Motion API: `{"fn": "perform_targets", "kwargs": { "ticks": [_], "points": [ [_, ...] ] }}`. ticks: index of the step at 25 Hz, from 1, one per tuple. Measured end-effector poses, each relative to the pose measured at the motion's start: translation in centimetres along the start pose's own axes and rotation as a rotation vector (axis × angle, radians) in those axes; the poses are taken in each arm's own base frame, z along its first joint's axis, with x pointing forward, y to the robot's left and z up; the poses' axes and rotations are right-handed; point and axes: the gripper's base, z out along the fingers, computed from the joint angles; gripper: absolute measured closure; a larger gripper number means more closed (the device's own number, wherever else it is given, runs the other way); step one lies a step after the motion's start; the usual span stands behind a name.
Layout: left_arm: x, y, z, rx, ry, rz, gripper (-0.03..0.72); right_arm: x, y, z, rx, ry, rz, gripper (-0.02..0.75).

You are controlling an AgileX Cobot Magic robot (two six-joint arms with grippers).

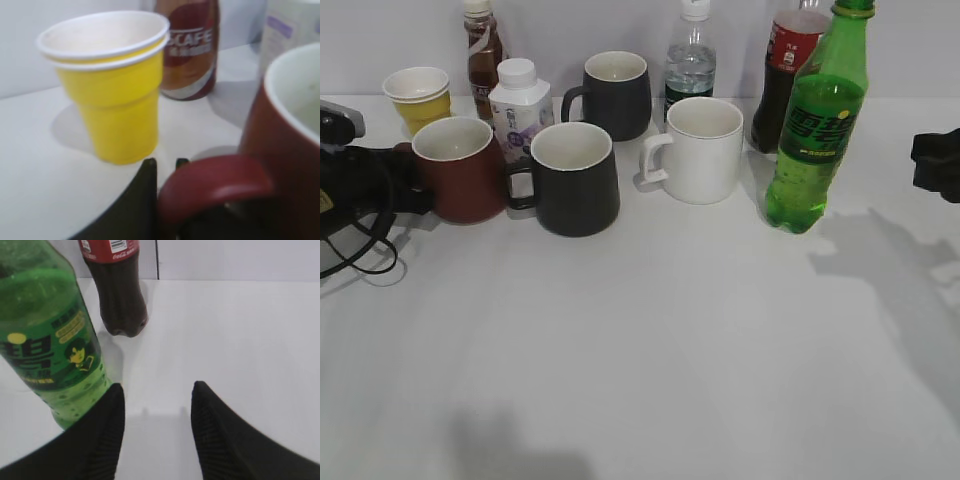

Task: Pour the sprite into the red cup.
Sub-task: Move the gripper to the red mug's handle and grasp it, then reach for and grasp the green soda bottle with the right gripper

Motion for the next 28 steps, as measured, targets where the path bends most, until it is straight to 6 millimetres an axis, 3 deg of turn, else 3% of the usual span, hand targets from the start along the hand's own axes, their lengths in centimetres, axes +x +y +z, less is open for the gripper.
{"fn": "perform_targets", "kwargs": {
  "ticks": [4, 9, 11, 15, 17, 22, 28],
  "points": [
    [0.0, -0.1, 0.0, 0.01, 0.003, 0.007, 0.615, 0.0, 0.8, 0.0, -0.043, 0.001, -0.066, 0.407],
    [-0.9, -0.3, -0.9, 0.013, 0.025, 0.034, 0.618, 0.2, 3.8, -0.3, -0.184, -0.004, -0.211, 0.386],
    [-1.1, -0.6, -1.8, 0.017, 0.046, 0.045, 0.621, 0.4, 4.7, -0.3, -0.22, 0.0, -0.237, 0.323],
    [-2.3, -1.2, -4.1, 0.015, 0.04, 0.057, 0.622, 0.9, 5.1, 0.4, -0.227, 0.0, -0.197, 0.125],
    [-3.1, -1.5, -5.3, 0.011, 0.017, 0.062, 0.621, 1.1, 5.0, 1.0, -0.217, -0.008, -0.154, 0.074],
    [-4.5, -2.4, -7.9, 0.016, -0.02, -0.017, 0.621, 2.2, 5.3, 3.1, -0.214, -0.052, -0.101, 0.055],
    [-5.4, -3.7, -9.6, 0.077, -0.012, 0.011, 0.622, 4.6, 5.1, 5.9, -0.173, -0.063, -0.031, 0.056]
  ]
}}
